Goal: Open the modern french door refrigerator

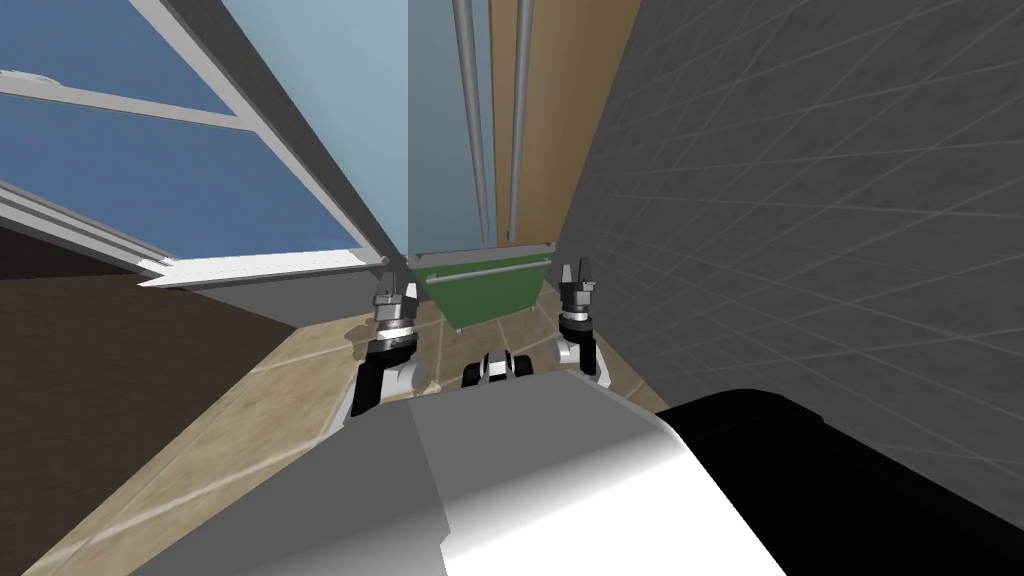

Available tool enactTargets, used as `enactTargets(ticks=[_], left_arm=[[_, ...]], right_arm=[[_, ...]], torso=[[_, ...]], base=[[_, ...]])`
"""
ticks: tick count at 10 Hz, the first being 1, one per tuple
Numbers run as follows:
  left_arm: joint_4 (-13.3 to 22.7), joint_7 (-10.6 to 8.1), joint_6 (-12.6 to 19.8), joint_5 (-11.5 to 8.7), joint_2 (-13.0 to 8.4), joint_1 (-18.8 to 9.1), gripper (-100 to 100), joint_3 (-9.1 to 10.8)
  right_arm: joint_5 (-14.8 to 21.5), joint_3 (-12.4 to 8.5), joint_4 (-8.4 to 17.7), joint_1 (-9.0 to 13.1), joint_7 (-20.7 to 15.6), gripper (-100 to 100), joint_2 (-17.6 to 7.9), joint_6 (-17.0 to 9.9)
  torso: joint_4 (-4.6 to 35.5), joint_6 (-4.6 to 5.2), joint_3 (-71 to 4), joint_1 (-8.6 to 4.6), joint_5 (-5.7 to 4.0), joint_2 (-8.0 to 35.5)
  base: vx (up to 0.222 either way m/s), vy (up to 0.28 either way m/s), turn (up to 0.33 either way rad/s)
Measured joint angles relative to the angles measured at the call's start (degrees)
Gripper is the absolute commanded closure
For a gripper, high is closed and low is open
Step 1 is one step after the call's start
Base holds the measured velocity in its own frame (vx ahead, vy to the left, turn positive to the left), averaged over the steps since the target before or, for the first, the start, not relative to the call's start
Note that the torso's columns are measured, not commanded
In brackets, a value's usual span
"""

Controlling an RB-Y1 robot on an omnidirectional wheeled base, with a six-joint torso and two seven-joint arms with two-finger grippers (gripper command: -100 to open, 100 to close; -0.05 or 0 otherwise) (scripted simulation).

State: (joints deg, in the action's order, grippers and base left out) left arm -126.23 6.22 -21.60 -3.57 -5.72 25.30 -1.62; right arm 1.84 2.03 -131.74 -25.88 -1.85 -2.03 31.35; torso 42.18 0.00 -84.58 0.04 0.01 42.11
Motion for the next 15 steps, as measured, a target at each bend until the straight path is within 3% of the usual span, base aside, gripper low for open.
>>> enactTargets(ticks=[5,15], left_arm=[[6.81,-0.08,-3.90,0.27,-2.39,-1.16,-100,0.78],[21.72,-0.29,-12.24,0.87,-2.84,-3.87,-100,2.49]], right_arm=[[0.00,0.00,0.00,0.00,0.00,0,0.00,0.00],[0.00,0.00,0.00,0.00,0.00,0,0.00,0.00]], torso=[[0.10,0.00,0.01,-0.03,-0.01,0.17],[0.11,0.00,0.02,-0.09,-0.03,0.18]], base=[[0.076,0.017,0.009],[0.078,0.018,0.009]])
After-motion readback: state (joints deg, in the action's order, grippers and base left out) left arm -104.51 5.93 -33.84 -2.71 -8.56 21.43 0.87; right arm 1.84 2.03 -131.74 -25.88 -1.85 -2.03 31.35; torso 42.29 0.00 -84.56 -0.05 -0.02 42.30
